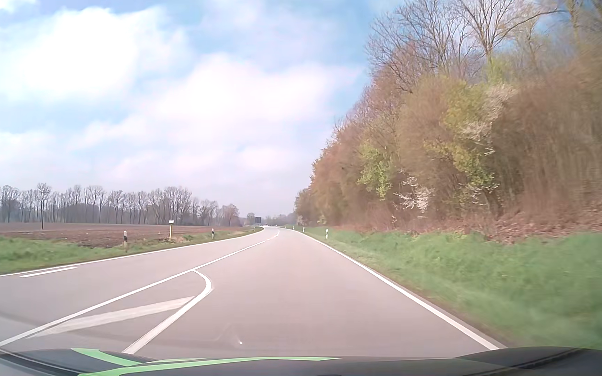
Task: Follow the waypoints while adhering to traffic rules and regulations
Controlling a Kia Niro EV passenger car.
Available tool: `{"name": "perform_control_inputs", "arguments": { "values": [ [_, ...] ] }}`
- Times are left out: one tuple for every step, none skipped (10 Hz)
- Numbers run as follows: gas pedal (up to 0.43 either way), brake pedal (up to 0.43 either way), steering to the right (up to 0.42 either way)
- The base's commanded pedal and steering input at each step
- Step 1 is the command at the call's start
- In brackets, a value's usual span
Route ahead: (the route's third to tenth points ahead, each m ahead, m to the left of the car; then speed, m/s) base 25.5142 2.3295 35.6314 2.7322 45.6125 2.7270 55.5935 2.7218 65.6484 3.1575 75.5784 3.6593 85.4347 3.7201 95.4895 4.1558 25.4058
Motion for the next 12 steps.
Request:
{"name": "perform_control_inputs", "arguments": {
  "values": [
    [0.461,0.0,0.0],
    [0.461,0.0,0.0],
    [0.449,0.0,0.0],
    [0.449,0.0,0.0],
    [0.441,0.0,0.0],
    [0.441,0.0,0.0],
    [0.441,0.0,-0.001],
    [0.429,0.0,-0.001],
    [0.429,0.0,-0.002],
    [0.429,0.0,-0.003],
    [0.429,0.0,-0.004],
    [0.429,0.0,-0.004]
  ]
}}
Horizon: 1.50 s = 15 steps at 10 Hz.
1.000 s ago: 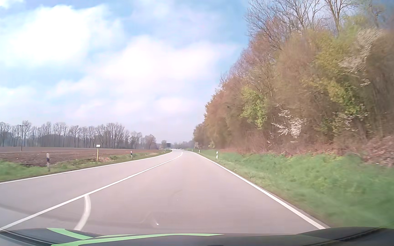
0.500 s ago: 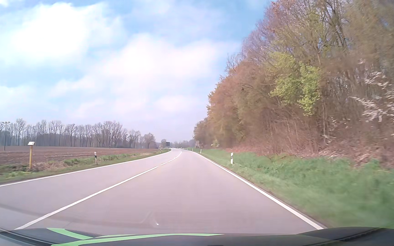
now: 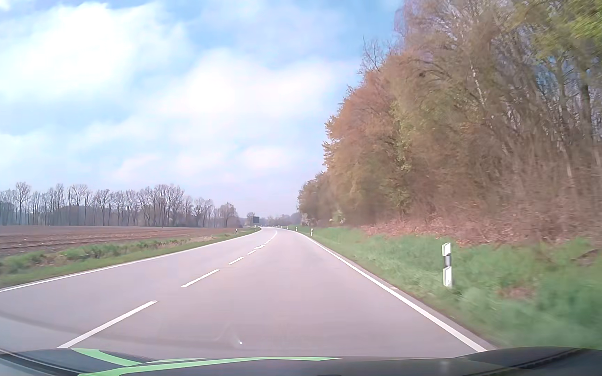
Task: Follow the waypoints while adhering to traffic rules and regulations
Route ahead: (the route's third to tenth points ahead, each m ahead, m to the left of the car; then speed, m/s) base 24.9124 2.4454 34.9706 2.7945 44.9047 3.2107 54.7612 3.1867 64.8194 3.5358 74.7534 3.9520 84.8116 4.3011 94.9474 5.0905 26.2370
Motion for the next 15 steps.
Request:
{"name": "perform_control_inputs", "arguments": {
  "values": [
    [0.429,0.0,-0.004],
    [0.429,0.0,-0.004],
    [0.429,0.0,-0.004],
    [0.429,0.0,-0.004],
    [0.429,0.0,-0.004],
    [0.429,0.0,-0.004],
    [0.429,0.0,-0.004],
    [0.421,0.0,-0.004],
    [0.421,0.0,-0.004],
    [0.421,0.0,-0.004],
    [0.421,0.0,-0.003],
    [0.421,0.0,-0.002],
    [0.398,0.0,-0.002],
    [0.39,0.0,-0.002],
    [0.319,0.0,-0.002]
  ]
}}
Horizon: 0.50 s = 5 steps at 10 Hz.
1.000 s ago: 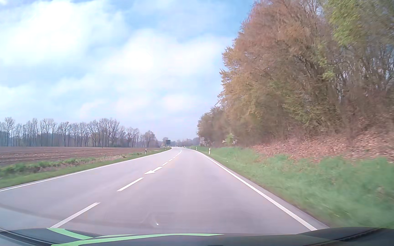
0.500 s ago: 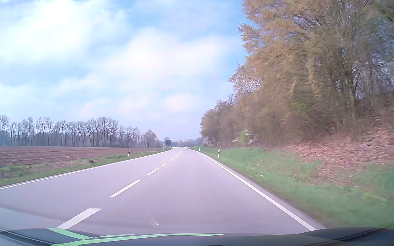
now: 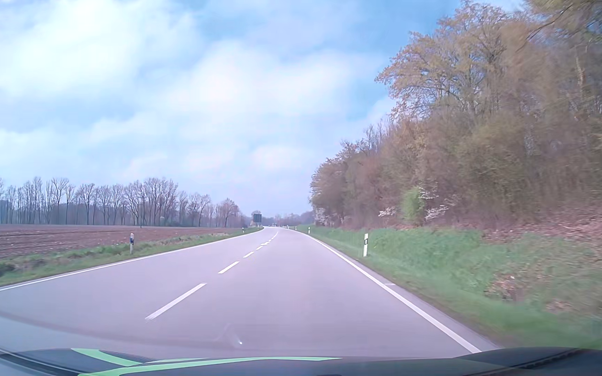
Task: Follow the waypoints while adhering to traffic rules and regulations
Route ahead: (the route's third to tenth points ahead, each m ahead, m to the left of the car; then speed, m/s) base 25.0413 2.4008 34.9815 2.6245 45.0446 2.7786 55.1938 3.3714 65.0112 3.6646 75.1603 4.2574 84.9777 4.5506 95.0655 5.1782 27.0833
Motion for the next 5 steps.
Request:
{"name": "perform_control_inputs", "arguments": {
  "values": [
    [0.26,0.0,-0.002],
    [0.209,0.0,-0.002],
    [0.189,0.0,-0.001],
    [0.15,0.0,-0.002],
    [0.087,0.0,-0.002]
  ]
}}
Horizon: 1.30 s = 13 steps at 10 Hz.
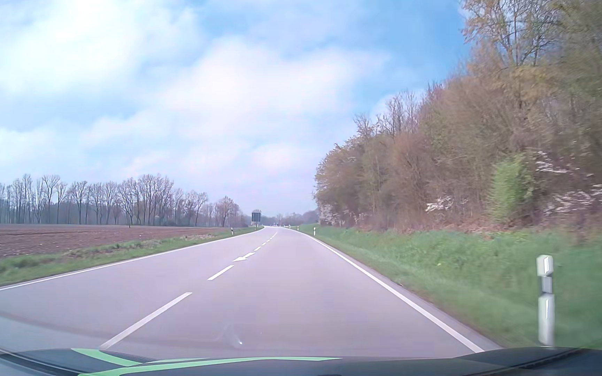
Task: Follow the waypoints while adhering to traffic rules and regulations
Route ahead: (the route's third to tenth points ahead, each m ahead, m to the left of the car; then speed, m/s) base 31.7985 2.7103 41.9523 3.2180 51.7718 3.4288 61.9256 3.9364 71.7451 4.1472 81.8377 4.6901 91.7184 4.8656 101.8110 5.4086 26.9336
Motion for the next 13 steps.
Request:
{"name": "perform_control_inputs", "arguments": {
  "values": [
    [0.0,0.0,-0.001],
    [0.0,0.0,-0.001],
    [0.0,0.0,-0.001],
    [0.0,0.0,-0.001],
    [0.0,0.0,-0.001],
    [0.0,0.0,-0.001],
    [0.0,0.0,-0.001],
    [0.0,0.0,-0.001],
    [0.0,0.0,-0.001],
    [0.0,0.0,-0.001],
    [0.0,0.0,-0.001],
    [0.0,0.0,-0.001],
    [0.0,0.0,-0.002]
  ]
}}
